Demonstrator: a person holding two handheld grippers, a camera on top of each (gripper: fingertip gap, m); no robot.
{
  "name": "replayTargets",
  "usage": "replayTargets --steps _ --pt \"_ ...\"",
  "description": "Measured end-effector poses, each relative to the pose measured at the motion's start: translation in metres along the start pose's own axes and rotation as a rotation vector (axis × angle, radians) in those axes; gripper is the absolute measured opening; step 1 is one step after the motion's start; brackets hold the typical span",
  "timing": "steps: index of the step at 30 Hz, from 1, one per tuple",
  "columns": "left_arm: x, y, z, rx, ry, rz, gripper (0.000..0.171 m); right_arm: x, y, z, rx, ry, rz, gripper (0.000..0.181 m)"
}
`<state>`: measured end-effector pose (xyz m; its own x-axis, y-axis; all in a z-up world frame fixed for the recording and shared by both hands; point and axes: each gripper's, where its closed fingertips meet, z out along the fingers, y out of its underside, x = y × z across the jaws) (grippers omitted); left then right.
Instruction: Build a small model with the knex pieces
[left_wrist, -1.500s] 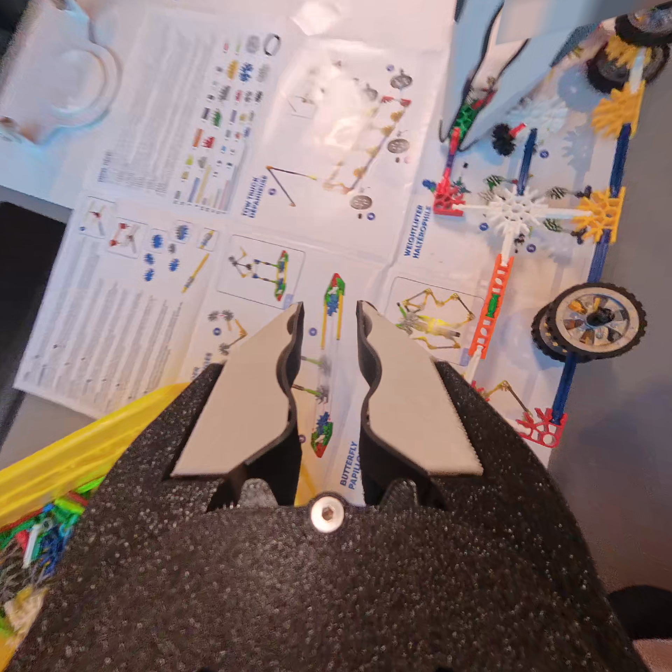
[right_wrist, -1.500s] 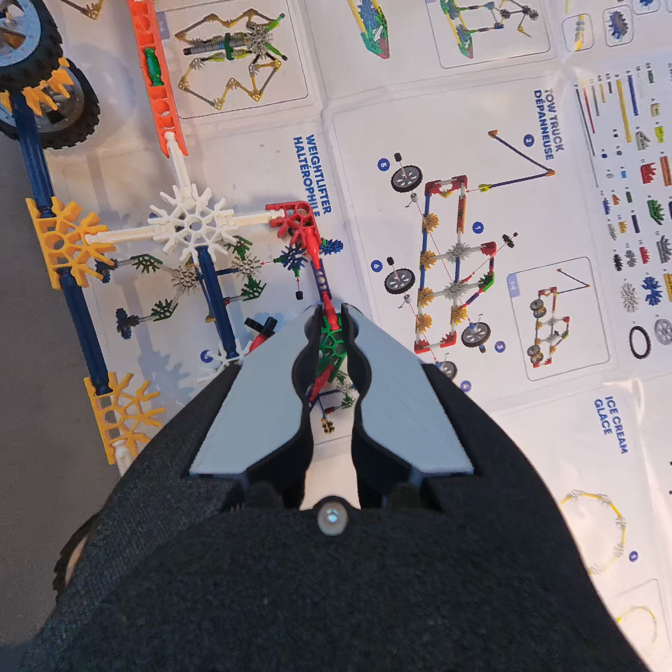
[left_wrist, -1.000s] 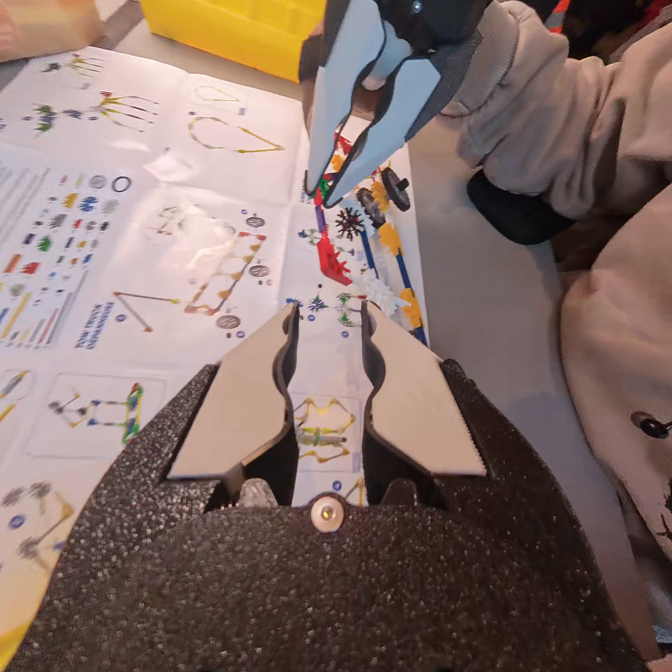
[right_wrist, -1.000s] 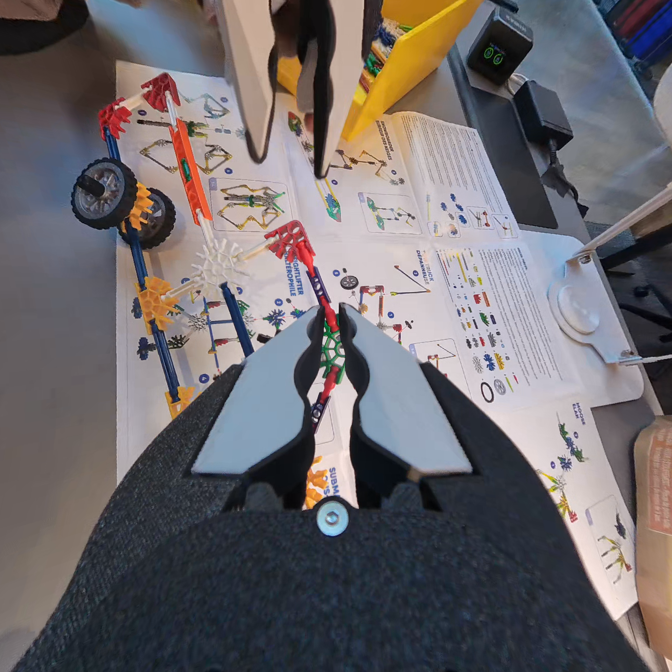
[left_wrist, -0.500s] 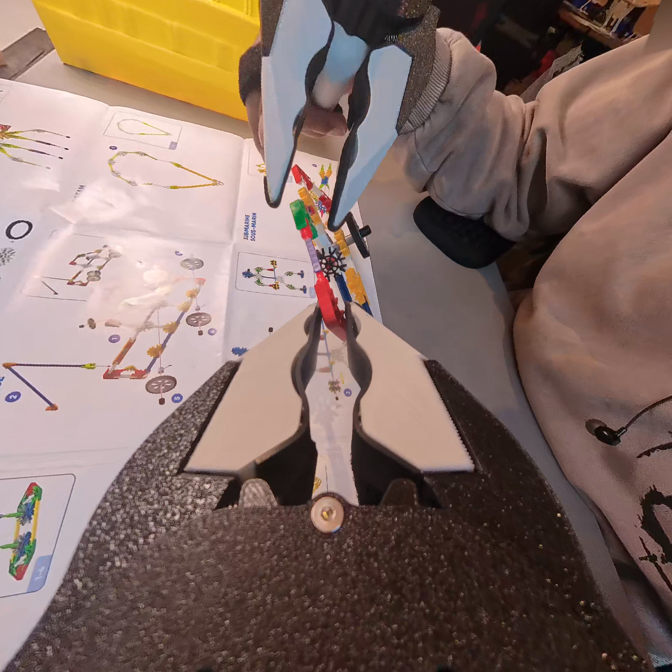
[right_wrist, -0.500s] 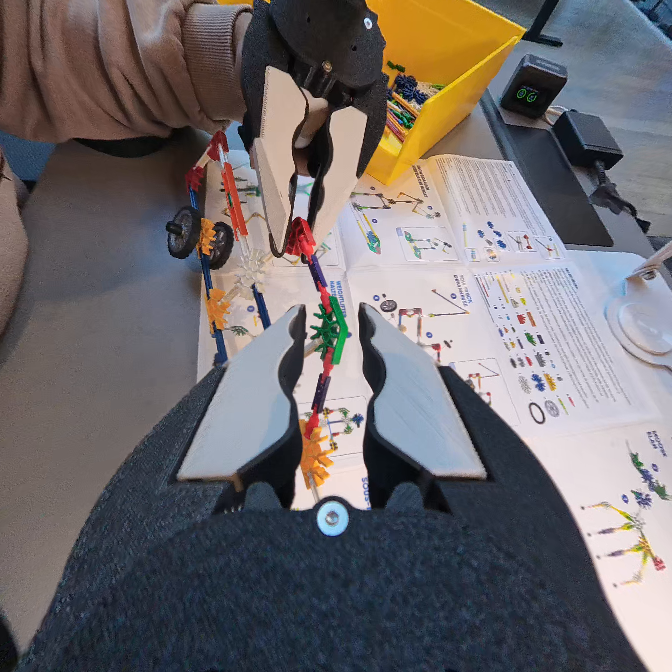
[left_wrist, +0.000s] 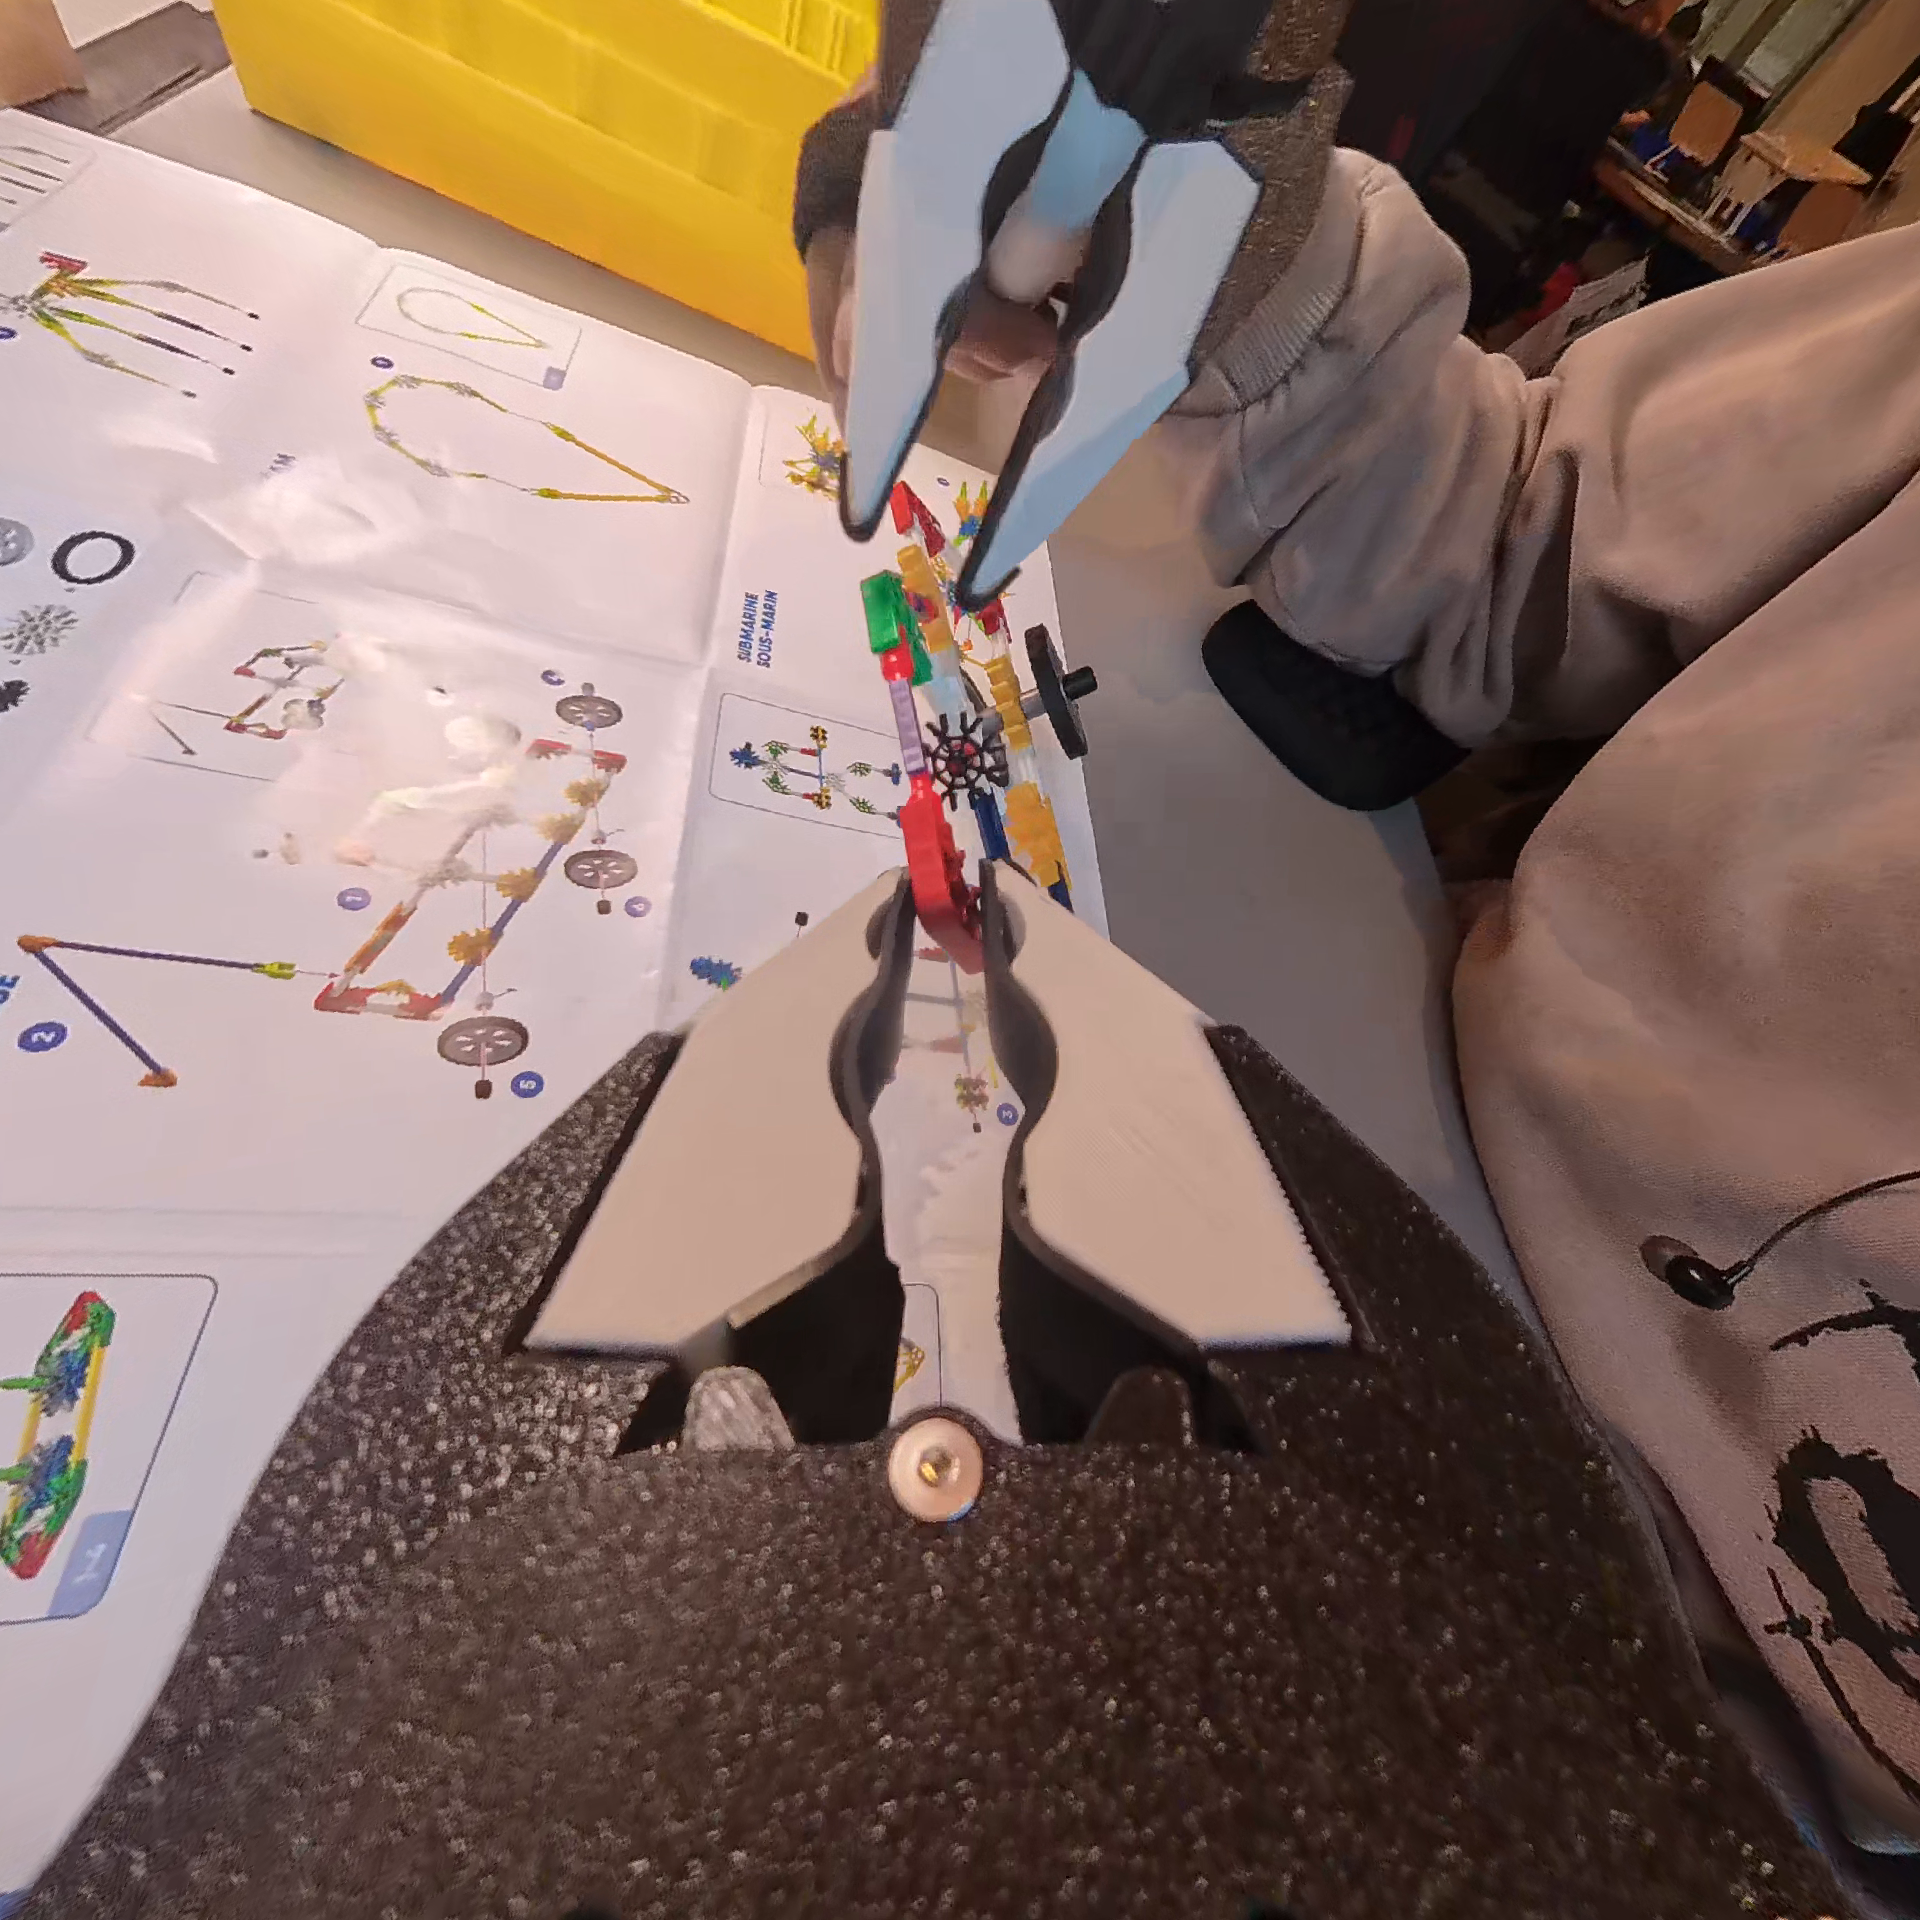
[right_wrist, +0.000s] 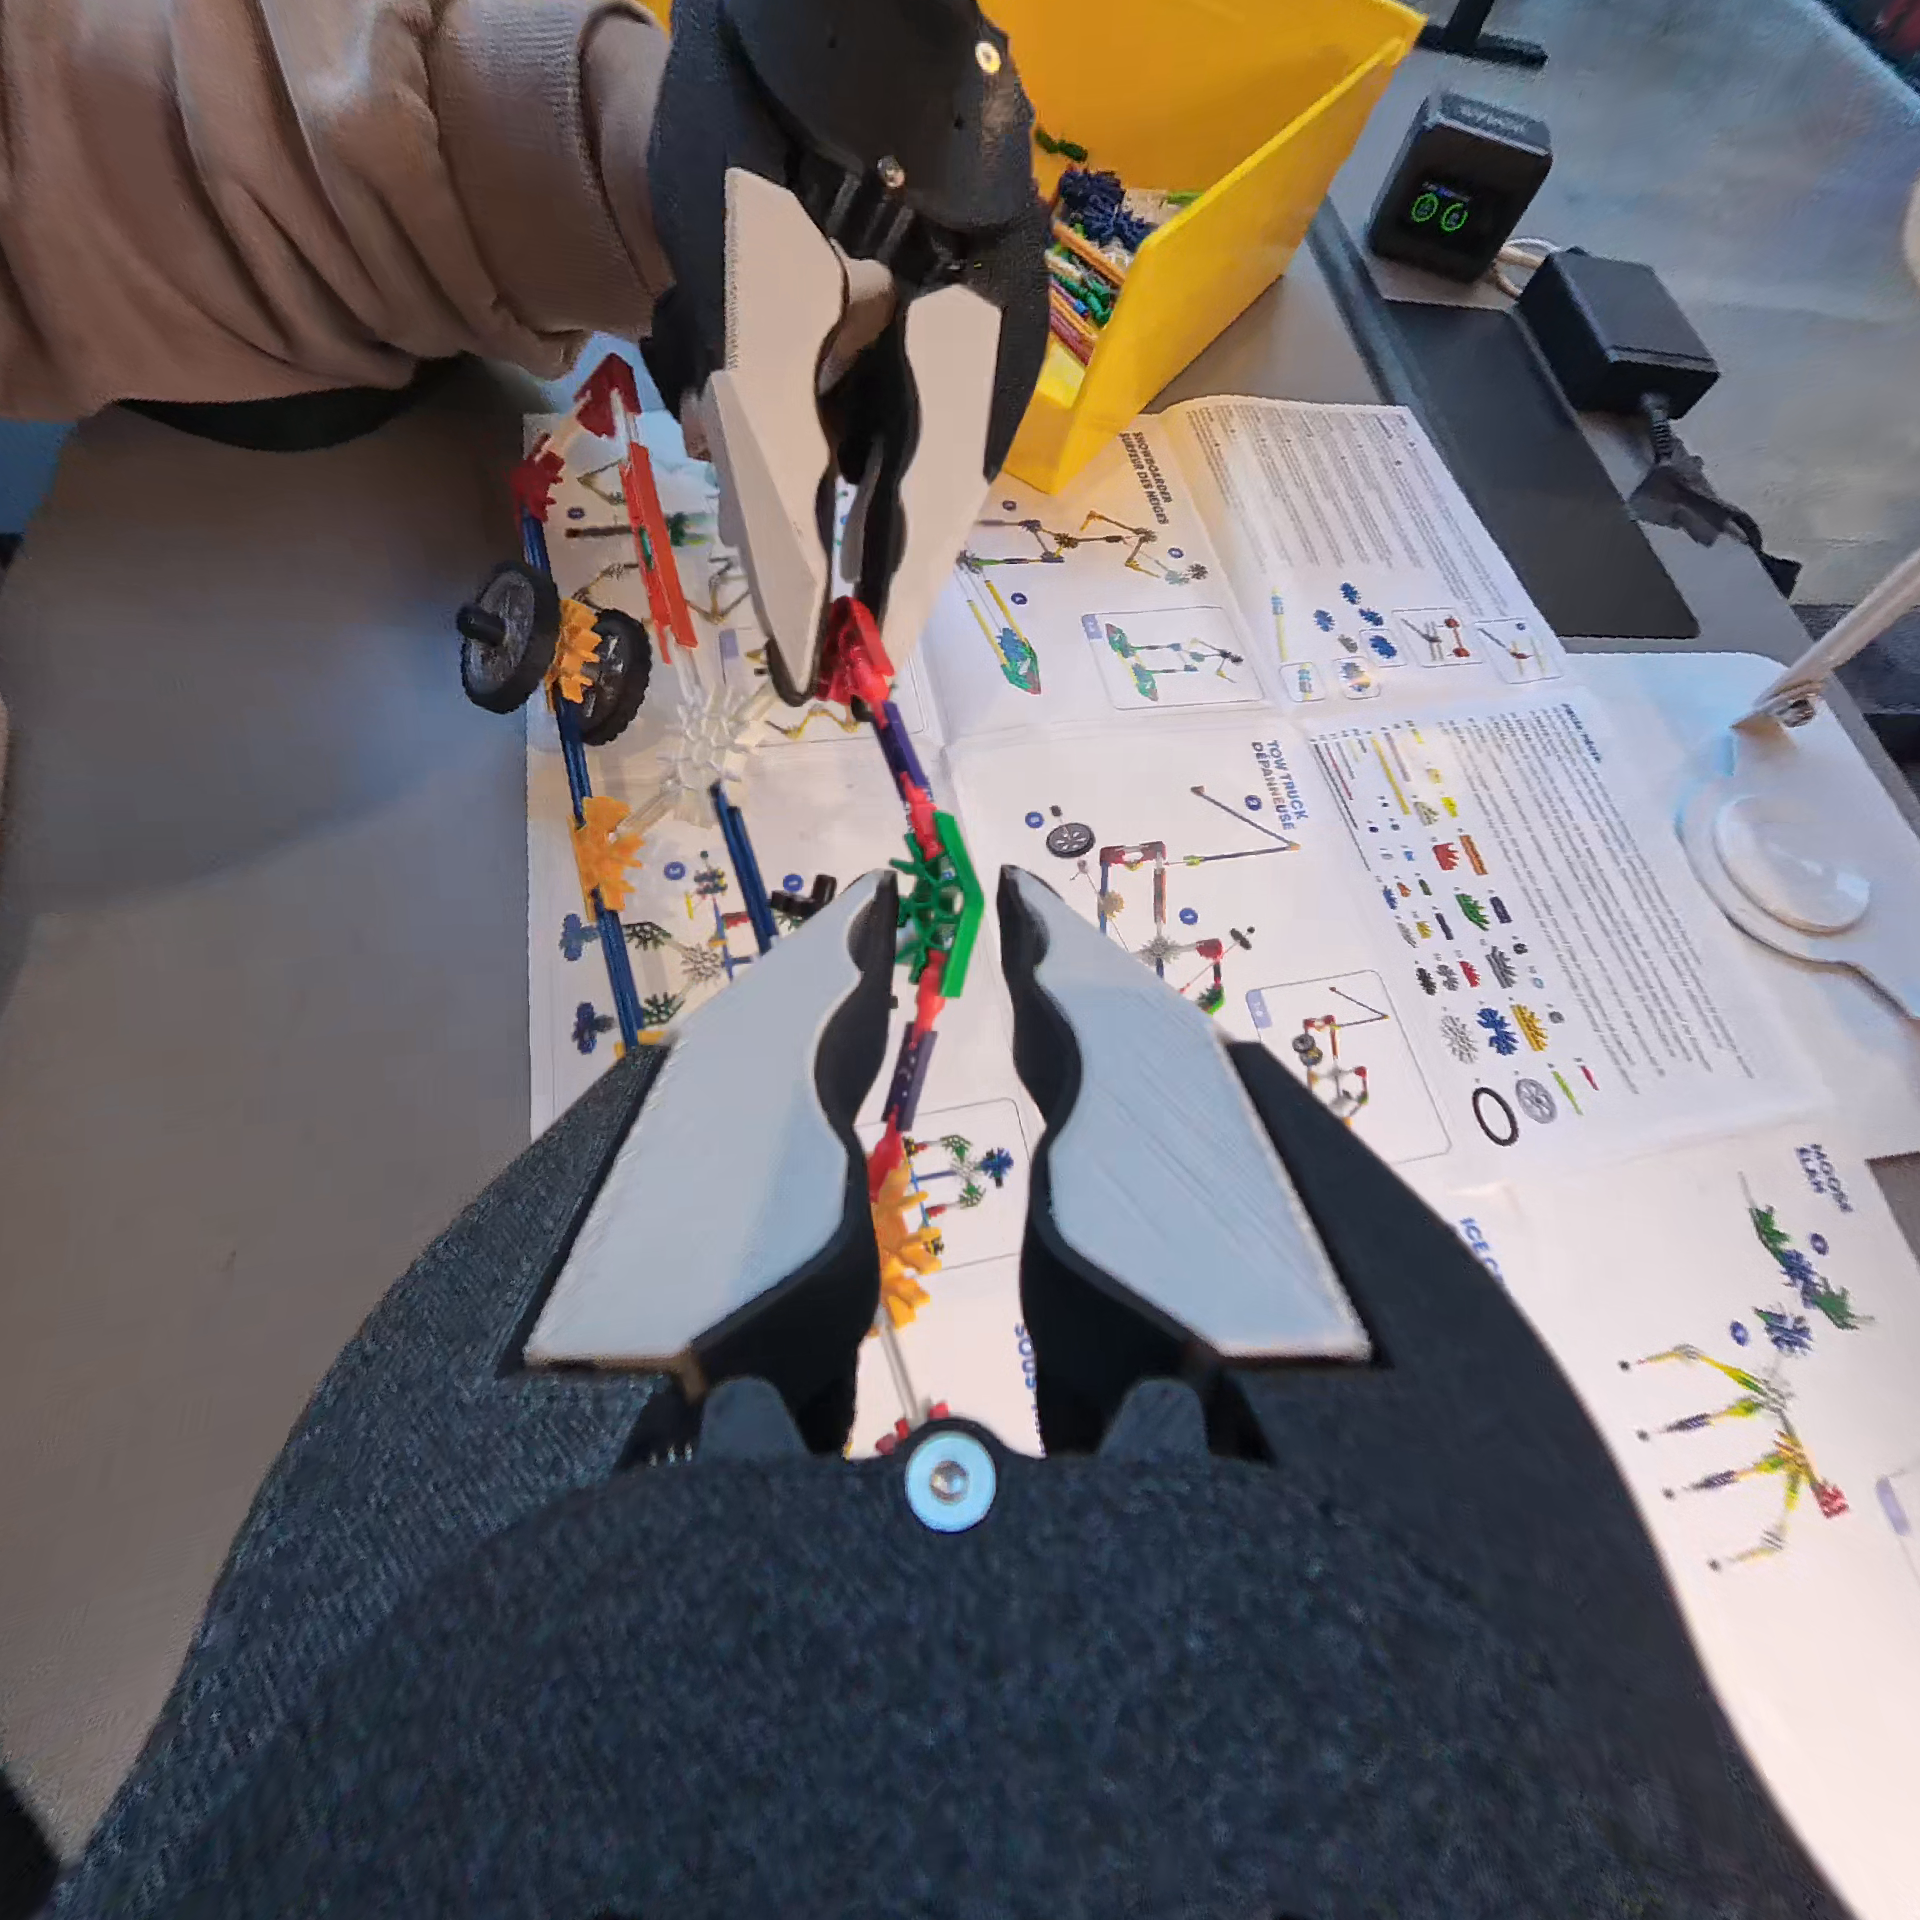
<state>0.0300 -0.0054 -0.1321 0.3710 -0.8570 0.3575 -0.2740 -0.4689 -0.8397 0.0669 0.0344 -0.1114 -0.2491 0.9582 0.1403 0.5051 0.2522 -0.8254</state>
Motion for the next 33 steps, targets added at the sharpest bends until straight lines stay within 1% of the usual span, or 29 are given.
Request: replayTargets --steps 2,4,6,10,16,19,20,22,25,28,29,33 --pt "-0.005 0.001 0.001 0.002 -0.01 -0.034 0.01 -0.01 0.003 0.0 -0.062 -0.011 -0.053 0.017" --pt "-0.009 0.002 0.002 0.007 -0.016 -0.069 0.01 -0.023 0.011 0.007 -0.15 -0.045 -0.076 0.018" --pt "-0.013 0.003 0.002 0.01 -0.022 -0.094 0.01 -0.023 0.021 0.018 -0.226 -0.018 -0.103 0.021" --pt "-0.017 0.006 0.002 0.004 -0.04 -0.118 0.01 -0.021 0.029 0.035 -0.267 0.006 -0.077 0.017" --pt "-0.021 0.007 0.003 0.005 -0.049 -0.139 0.01 -0.019 0.033 0.042 -0.318 0.036 -0.03 0.016" --pt "-0.021 0.008 0.003 0.014 -0.032 -0.164 0.011 -0.018 0.03 0.045 -0.299 0.052 -0.092 0.015" --pt "-0.02 0.008 0.003 0.023 -0.013 -0.182 0.011 -0.017 0.026 0.047 -0.27 0.06 -0.102 0.015" --pt "-0.015 0.004 0.007 0.054 0.03 -0.209 0.009 -0.024 0.017 0.052 -0.209 0.028 -0.098 0.015" --pt "-0.019 0.005 0.009 0.043 -0.004 -0.204 0.01 -0.024 0.017 0.059 -0.206 0.041 -0.129 0.015" --pt "-0.023 0.008 0.006 0.037 -0.007 -0.216 0.011 -0.028 0.01 0.055 -0.166 0.023 -0.141 0.015" --pt "-0.026 0.011 0.005 0.028 -0.019 -0.22 0.012 -0.027 0.008 0.052 -0.151 0.024 -0.134 0.015" --pt "-0.039 0.023 0.004 -0.013 -0.066 -0.235 0.029 -0.019 0.005 0.042 -0.123 0.04 -0.116 0.015"
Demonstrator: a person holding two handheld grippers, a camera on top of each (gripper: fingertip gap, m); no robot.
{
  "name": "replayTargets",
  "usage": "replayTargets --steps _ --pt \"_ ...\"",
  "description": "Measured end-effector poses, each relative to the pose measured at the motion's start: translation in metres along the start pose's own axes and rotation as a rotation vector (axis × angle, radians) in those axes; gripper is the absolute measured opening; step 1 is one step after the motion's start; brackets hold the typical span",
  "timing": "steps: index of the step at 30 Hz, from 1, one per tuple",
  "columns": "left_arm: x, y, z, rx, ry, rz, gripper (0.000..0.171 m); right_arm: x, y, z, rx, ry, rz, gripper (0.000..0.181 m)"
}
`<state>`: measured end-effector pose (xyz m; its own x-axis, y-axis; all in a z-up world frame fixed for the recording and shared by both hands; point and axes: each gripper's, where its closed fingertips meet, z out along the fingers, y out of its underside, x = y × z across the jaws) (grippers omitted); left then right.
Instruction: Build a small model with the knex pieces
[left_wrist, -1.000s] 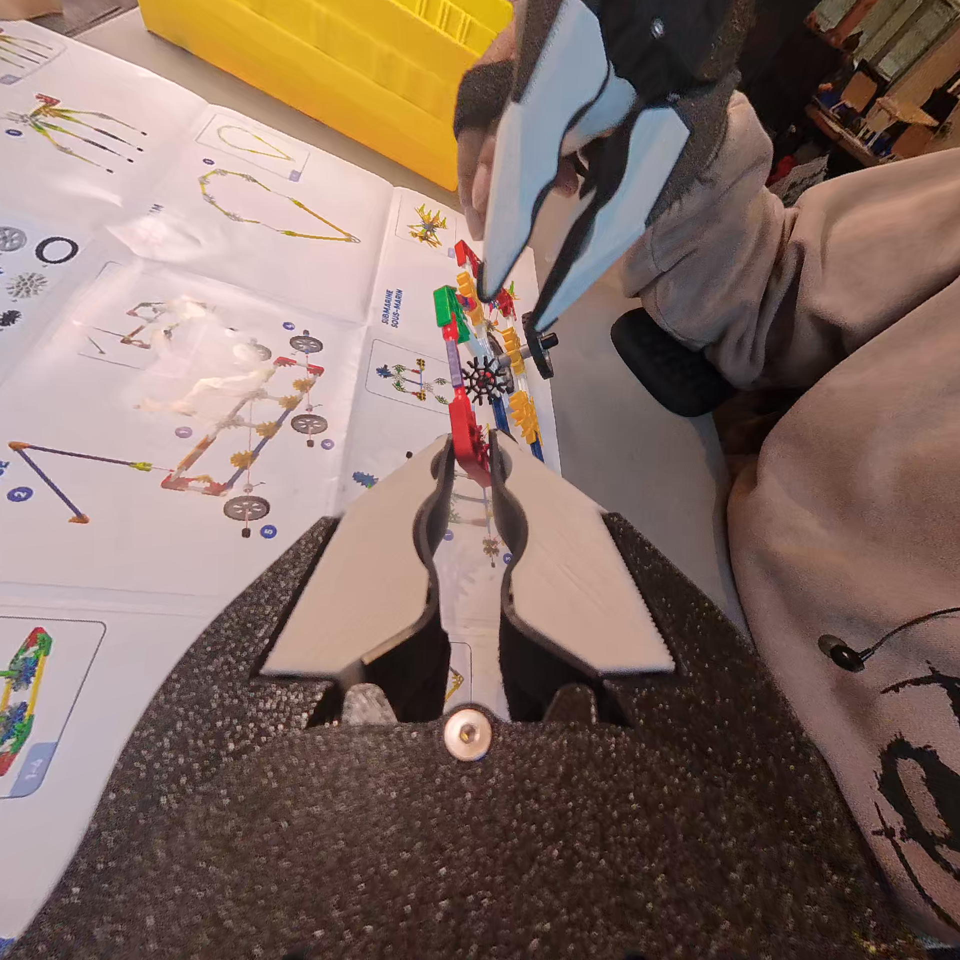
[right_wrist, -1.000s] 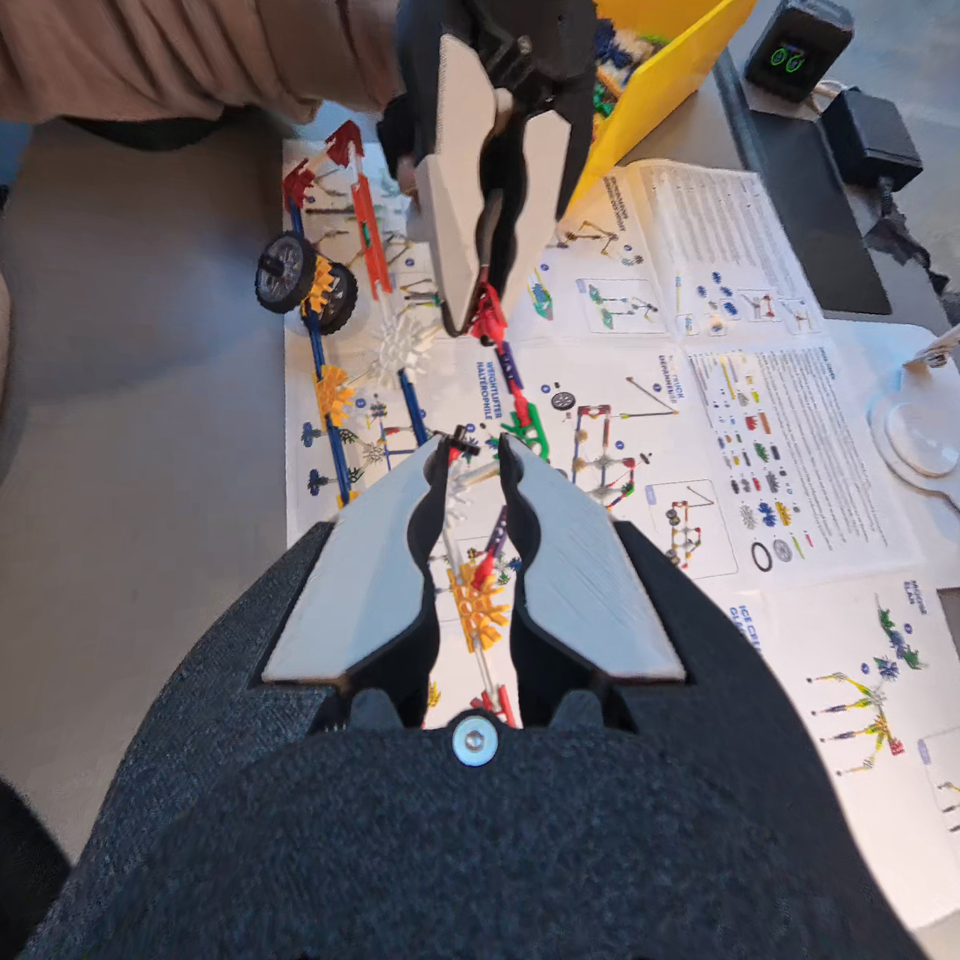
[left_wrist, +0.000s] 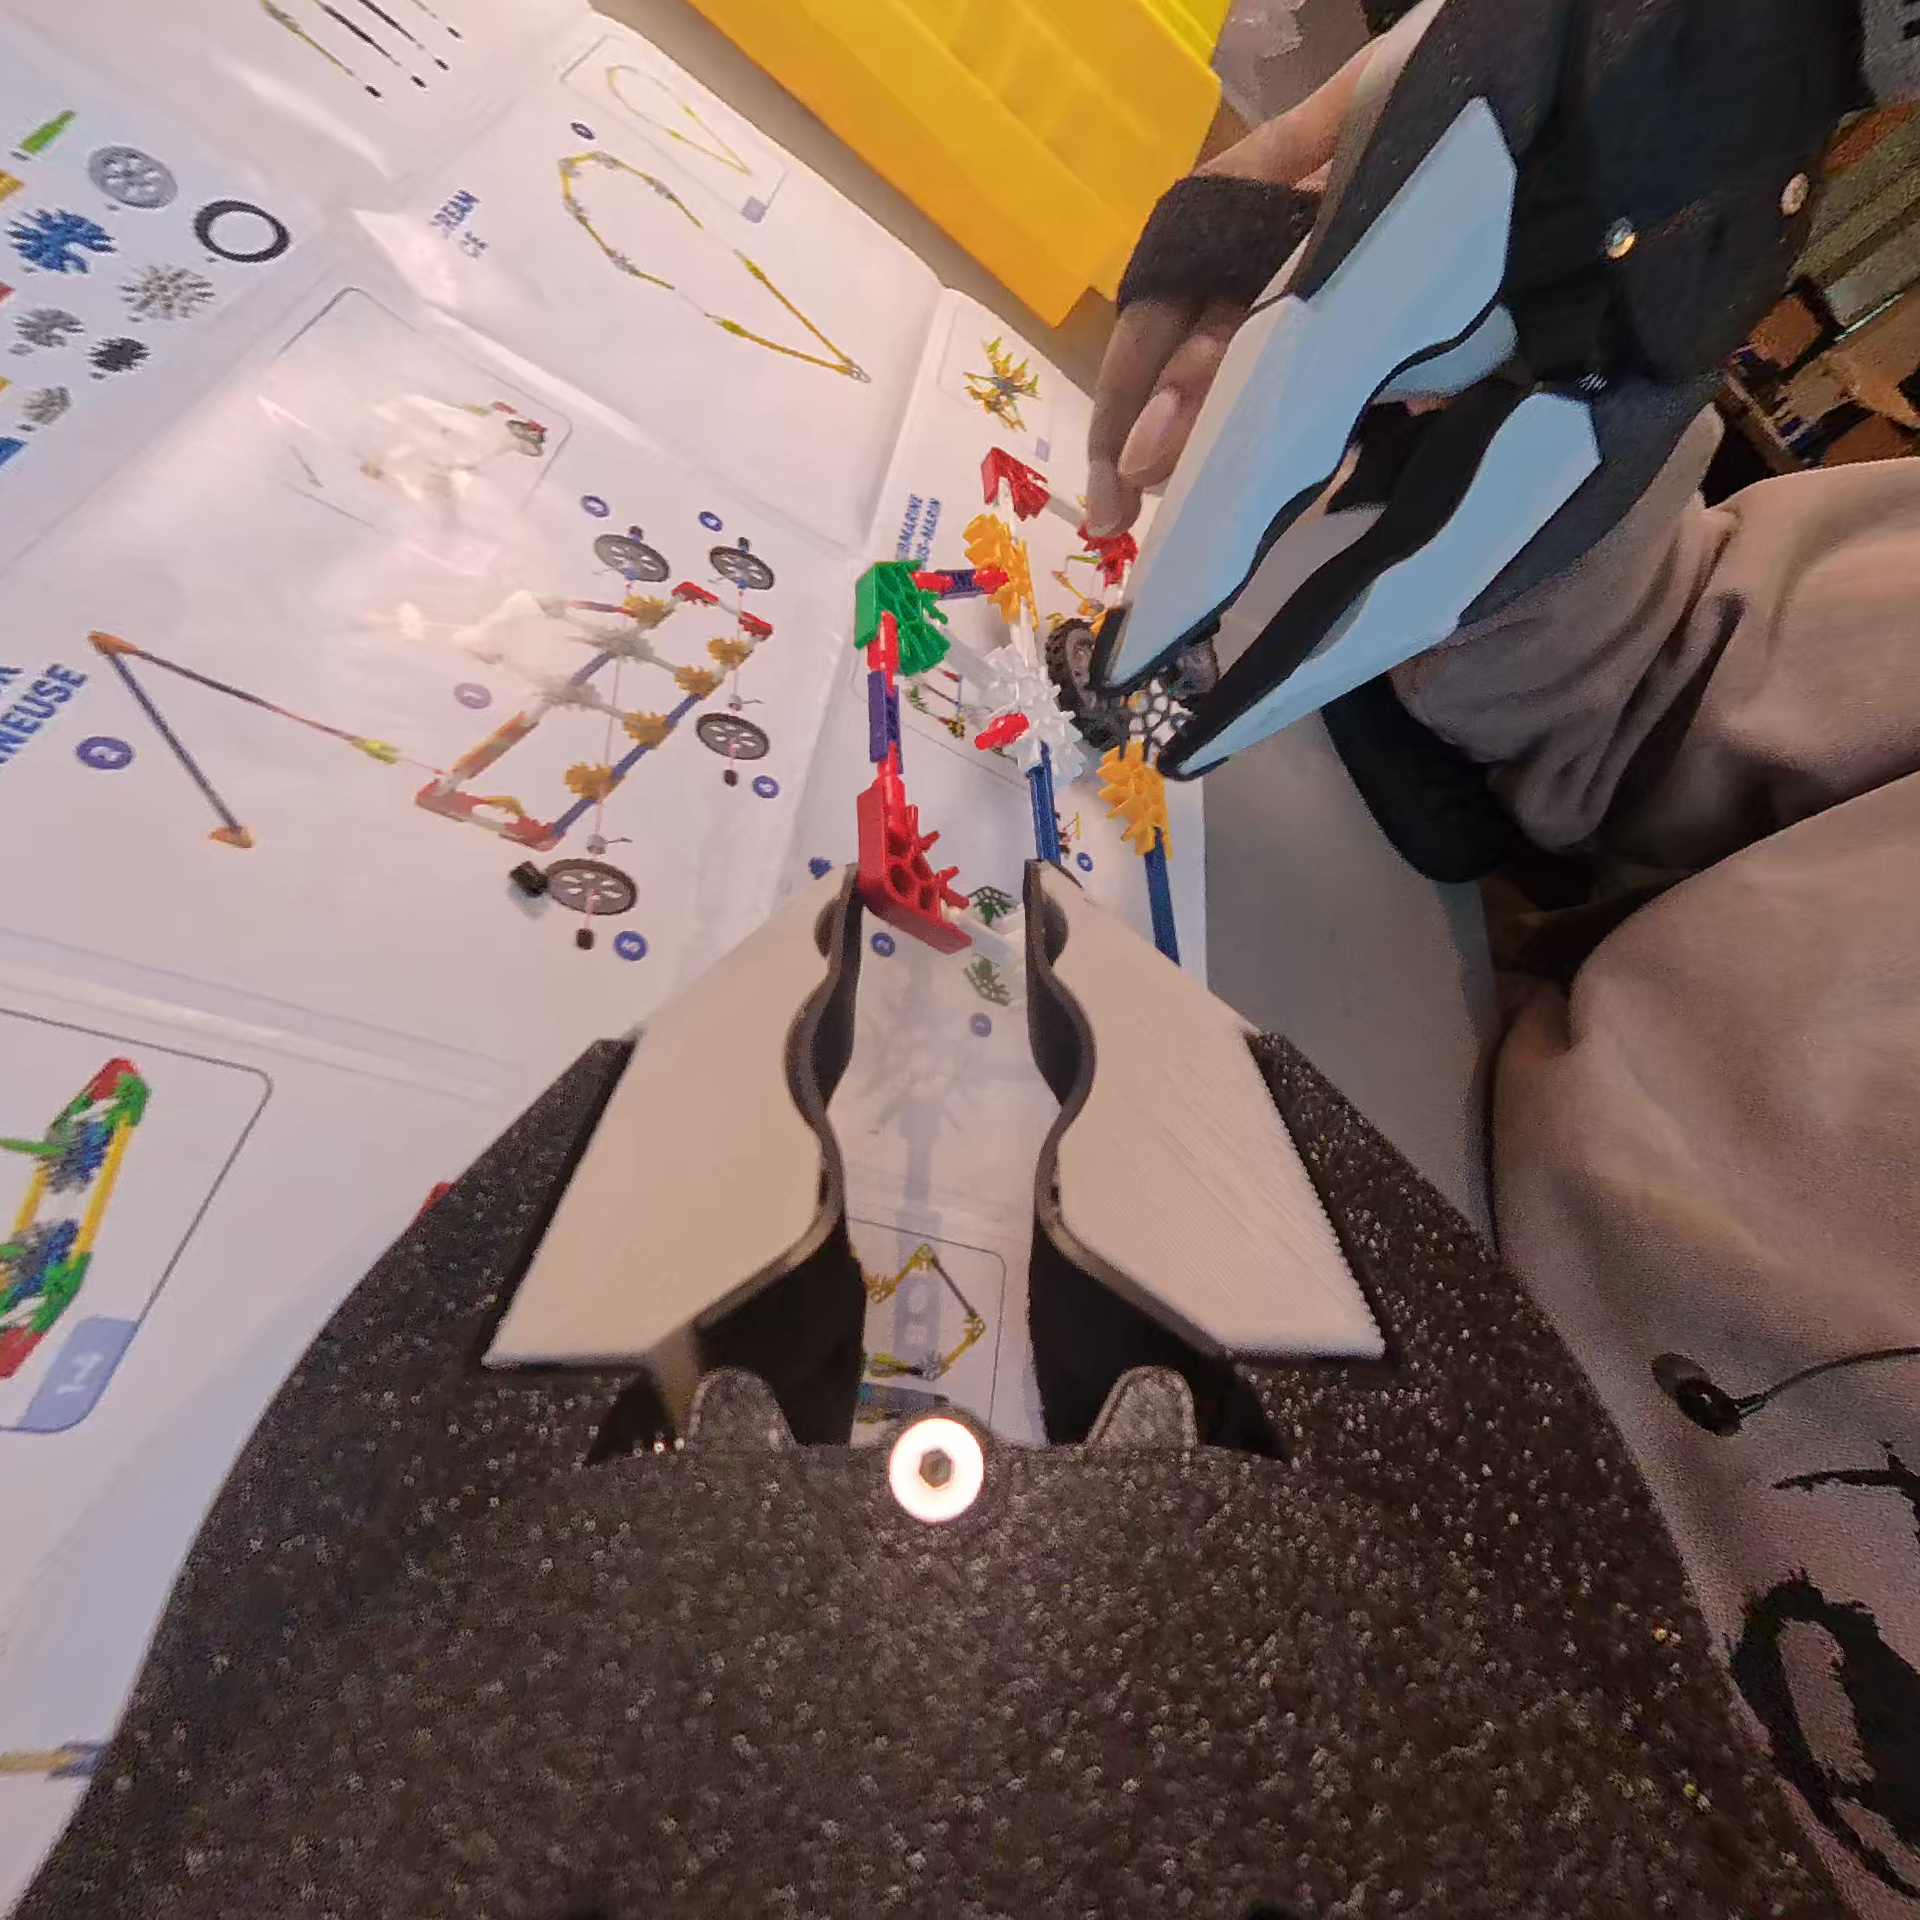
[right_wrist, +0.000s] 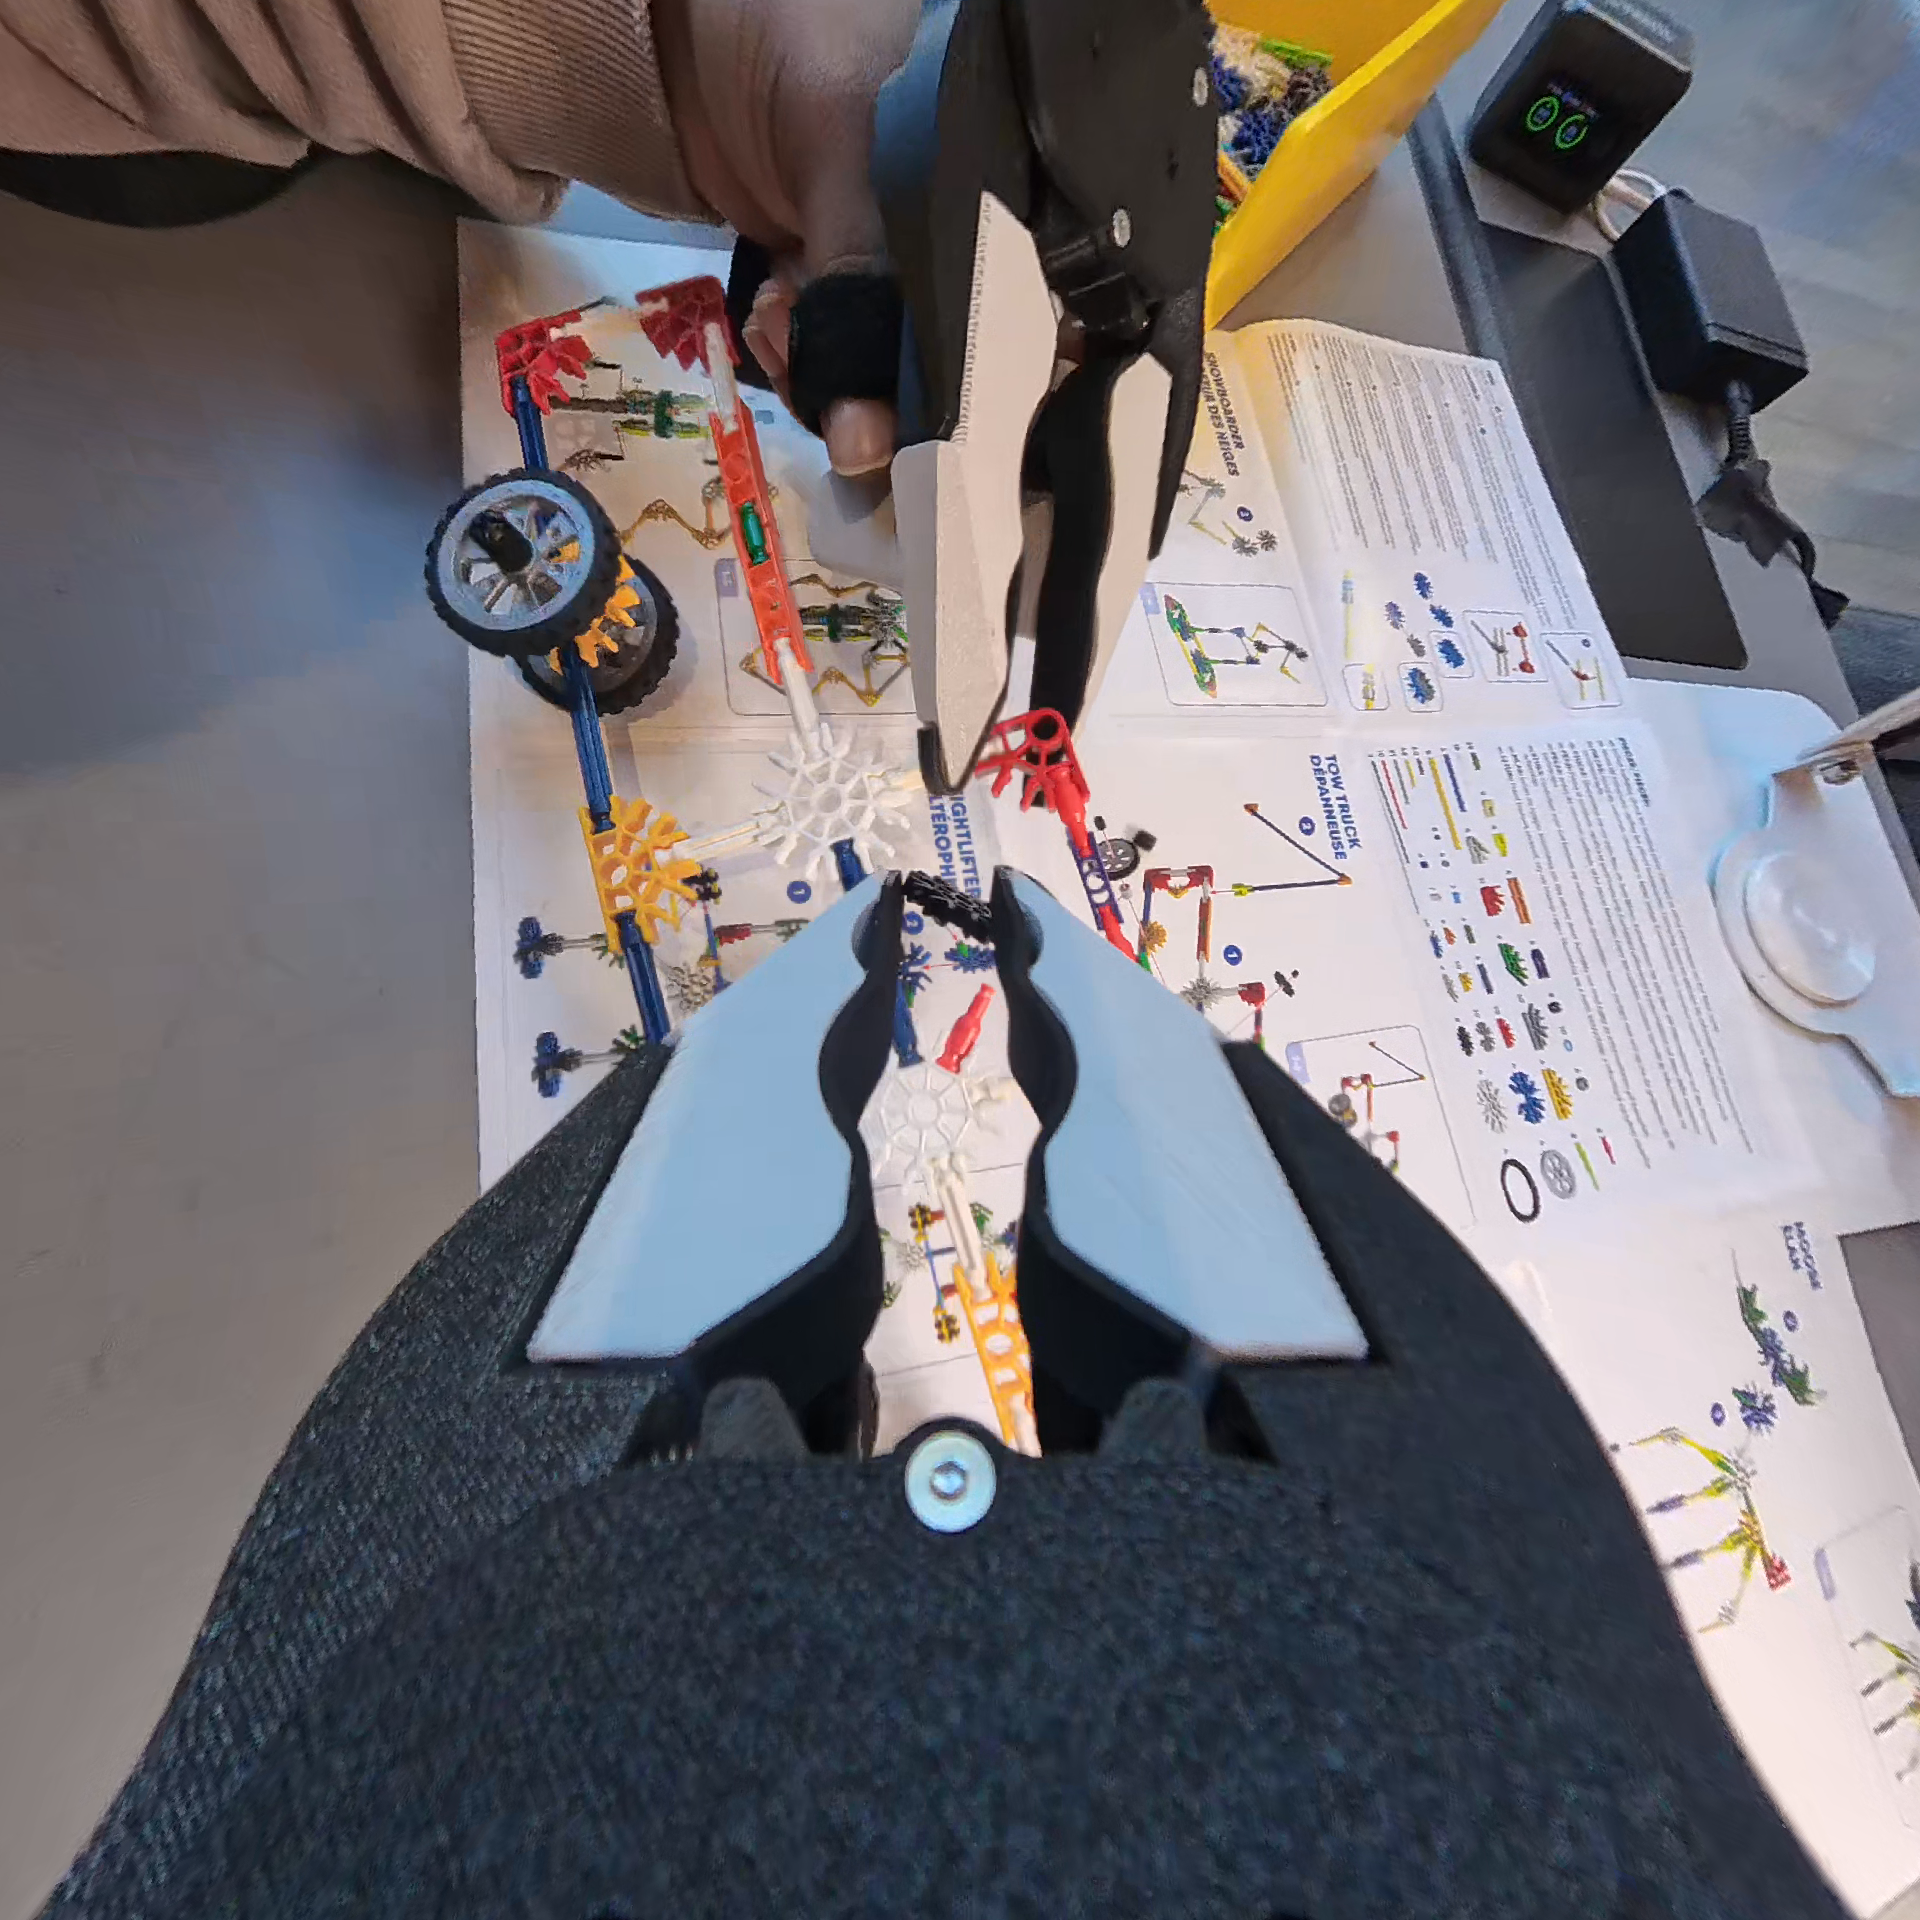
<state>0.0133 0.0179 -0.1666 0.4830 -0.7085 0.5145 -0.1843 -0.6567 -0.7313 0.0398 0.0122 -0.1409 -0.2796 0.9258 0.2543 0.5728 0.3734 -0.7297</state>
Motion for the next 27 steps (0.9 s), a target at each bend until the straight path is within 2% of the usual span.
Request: replayTargets --steps 5,9,12,15,17,19,21,24,27 --pt "-0.03 -0.001 -0.022 -0.012 -0.182 0.047 0.032 0.018 0.001 -0.015 0.039 0.047 0.047 0.015" --pt "-0.058 -0.007 -0.039 0.011 -0.373 0.104 0.024 0.033 0.003 -0.021 0.078 0.092 0.094 0.015" --pt "-0.072 -0.001 -0.028 -0.038 -0.462 0.164 0.023 0.04 0.004 -0.023 0.088 0.112 0.112 0.015" --pt "-0.074 0.003 -0.015 -0.084 -0.496 0.231 0.022 0.043 0.005 -0.021 0.099 0.126 0.123 0.015" --pt "-0.069 -0.001 -0.012 -0.069 -0.491 0.255 0.021 0.045 0.007 -0.018 0.101 0.137 0.121 0.016" --pt "-0.051 -0.011 -0.008 -0.006 -0.415 0.274 0.022 0.045 0.005 -0.014 0.121 0.147 0.102 0.016" --pt "-0.02 -0.027 -0.006 0.104 -0.26 0.248 0.024 0.04 -0.003 -0.011 0.17 0.147 0.051 0.016" --pt "0.021 -0.045 -0.009 0.243 0.034 0.073 0.029 0.026 -0.026 -0.012 0.271 0.143 -0.063 0.016" --pt "0.047 -0.051 -0.014 0.29 0.27 -0.057 0.029 0.015 -0.044 -0.017 0.341 0.152 -0.153 0.015"
